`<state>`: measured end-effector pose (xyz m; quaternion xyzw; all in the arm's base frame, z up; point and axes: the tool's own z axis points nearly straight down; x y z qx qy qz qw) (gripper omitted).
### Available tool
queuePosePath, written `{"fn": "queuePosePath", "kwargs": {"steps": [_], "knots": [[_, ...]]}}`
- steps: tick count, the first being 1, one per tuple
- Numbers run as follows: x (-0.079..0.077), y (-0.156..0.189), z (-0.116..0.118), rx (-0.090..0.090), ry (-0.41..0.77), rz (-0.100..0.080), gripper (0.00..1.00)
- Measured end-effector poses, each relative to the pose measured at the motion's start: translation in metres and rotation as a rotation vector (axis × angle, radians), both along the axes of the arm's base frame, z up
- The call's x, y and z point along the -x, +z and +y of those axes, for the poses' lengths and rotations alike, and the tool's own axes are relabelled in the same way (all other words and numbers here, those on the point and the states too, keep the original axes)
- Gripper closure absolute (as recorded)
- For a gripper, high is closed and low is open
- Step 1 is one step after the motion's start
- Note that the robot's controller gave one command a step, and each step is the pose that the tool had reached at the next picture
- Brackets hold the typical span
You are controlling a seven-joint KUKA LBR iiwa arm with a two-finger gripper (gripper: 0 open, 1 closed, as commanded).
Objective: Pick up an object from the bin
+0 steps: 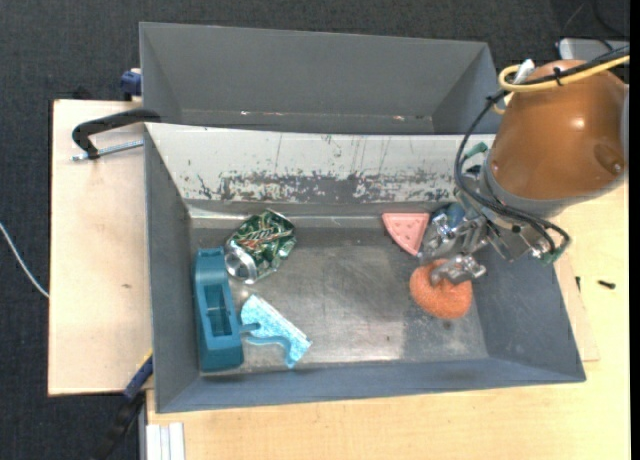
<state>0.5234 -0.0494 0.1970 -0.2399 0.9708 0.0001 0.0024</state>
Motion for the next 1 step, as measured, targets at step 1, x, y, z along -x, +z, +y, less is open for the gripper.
{"fn": "queuePosePath", "kwargs": {"steps": [1], "knots": [[-0.0197,0.0363,0.0074,0.0,0.06,0.004,1.0]]}}
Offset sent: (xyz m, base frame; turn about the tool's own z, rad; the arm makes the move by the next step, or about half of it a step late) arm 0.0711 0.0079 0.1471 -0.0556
